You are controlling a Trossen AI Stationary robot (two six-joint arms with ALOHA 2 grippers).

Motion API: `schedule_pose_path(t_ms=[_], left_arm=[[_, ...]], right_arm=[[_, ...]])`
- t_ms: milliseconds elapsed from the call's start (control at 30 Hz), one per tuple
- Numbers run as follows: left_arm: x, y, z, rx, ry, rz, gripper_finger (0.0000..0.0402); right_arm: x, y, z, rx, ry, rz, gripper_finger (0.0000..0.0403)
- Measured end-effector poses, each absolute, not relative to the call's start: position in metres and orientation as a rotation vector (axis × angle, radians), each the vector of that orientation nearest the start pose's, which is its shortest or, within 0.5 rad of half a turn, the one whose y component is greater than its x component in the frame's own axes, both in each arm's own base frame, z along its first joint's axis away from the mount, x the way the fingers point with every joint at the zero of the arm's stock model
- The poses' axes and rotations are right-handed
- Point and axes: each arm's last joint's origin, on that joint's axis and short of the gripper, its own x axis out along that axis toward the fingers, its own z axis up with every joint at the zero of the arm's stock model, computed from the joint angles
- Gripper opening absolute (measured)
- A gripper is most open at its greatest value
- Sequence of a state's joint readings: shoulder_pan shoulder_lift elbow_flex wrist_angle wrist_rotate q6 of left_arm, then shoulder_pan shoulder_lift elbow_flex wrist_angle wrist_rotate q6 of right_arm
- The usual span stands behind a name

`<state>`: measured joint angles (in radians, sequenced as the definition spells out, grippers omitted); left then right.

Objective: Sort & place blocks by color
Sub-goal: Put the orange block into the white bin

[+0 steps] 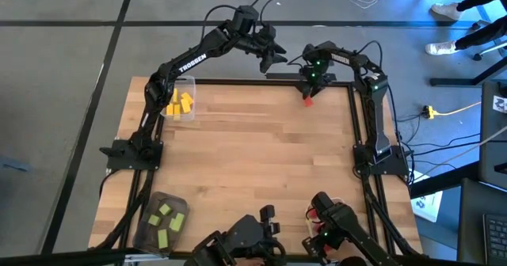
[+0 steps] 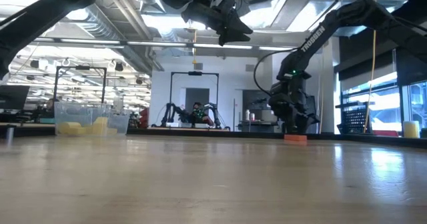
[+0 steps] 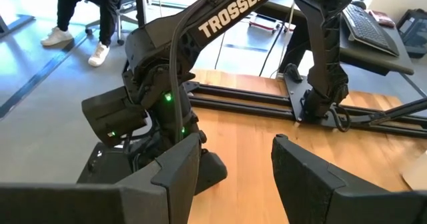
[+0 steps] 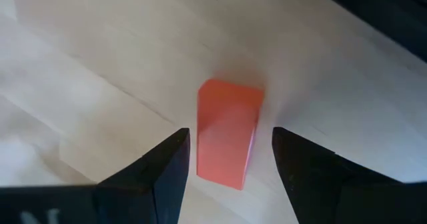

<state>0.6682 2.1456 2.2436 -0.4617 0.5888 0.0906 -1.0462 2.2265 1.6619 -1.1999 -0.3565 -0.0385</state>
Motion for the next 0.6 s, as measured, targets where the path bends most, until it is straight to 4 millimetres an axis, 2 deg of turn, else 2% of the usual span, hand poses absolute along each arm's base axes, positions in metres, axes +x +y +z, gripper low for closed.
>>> schedule_pose_path(t_ms=[200,400,600], left_arm=[[0.3926,0.2894,0.3764,-0.122,0.295,0.065,0.0176],[0.3925,0.2894,0.3764,-0.122,0.295,0.066,0.0176],[0.3926,0.2894,0.3764,-0.123,0.295,0.066,0.0176]], right_arm=[[0.2106,-0.3431,0.1392,1.120,1.365,-0.465,0.0213],[0.2153,-0.3403,0.1405,1.085,1.303,-0.304,0.0213],[0.2152,-0.3429,0.1439,1.026,1.350,-0.349,0.0213]])
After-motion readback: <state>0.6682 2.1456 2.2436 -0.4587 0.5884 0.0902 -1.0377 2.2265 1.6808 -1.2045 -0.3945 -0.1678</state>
